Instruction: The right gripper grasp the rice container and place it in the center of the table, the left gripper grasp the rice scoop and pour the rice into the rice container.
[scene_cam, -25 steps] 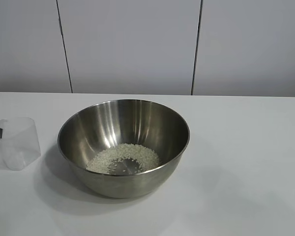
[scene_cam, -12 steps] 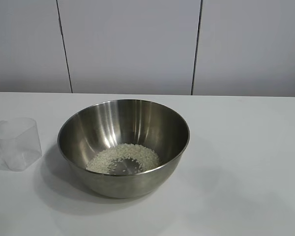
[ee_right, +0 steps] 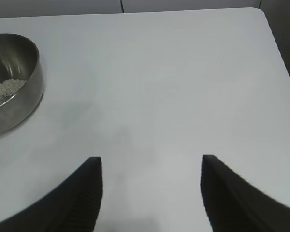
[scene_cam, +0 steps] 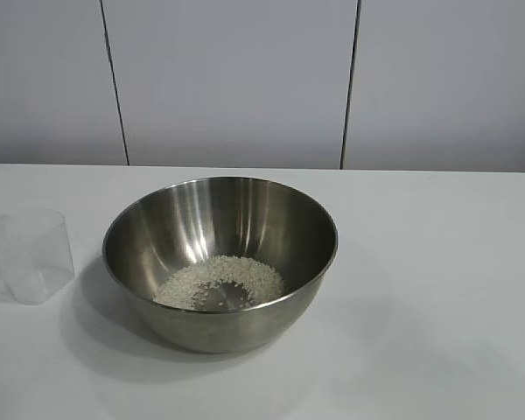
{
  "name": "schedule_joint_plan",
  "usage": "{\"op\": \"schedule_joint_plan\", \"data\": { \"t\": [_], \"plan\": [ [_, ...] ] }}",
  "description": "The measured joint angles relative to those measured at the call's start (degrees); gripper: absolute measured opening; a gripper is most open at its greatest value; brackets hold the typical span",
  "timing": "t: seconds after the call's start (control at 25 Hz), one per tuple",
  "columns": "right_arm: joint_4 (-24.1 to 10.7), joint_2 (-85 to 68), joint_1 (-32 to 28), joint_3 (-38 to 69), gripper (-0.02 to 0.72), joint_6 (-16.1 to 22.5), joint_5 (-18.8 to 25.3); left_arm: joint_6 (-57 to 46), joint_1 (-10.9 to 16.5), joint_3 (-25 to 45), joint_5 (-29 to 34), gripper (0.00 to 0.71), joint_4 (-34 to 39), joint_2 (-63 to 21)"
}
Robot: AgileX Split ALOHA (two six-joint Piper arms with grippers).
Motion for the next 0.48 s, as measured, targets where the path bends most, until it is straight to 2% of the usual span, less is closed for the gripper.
{"op": "schedule_joint_plan", "data": {
  "t": [0.08, 0.2, 0.36, 0.48],
  "plan": [
    [0.0, 0.0, 0.0, 0.0, 0.408, 0.0, 0.0, -4.2, -0.1, -1.2, 1.8, 0.244, 2.9, -7.0],
    [0.0, 0.0, 0.0, 0.0, 0.408, 0.0, 0.0, -10.2, -1.6, -2.2, 8.9, 0.244, 7.7, -17.4],
    [0.0, 0.0, 0.0, 0.0, 0.408, 0.0, 0.0, -13.7, -6.0, -2.4, 19.2, 0.244, 9.3, -31.3],
    [0.0, 0.0, 0.0, 0.0, 0.408, 0.0, 0.0, -14.8, -11.1, -2.4, 28.3, 0.244, 8.7, -40.9]
  ]
}}
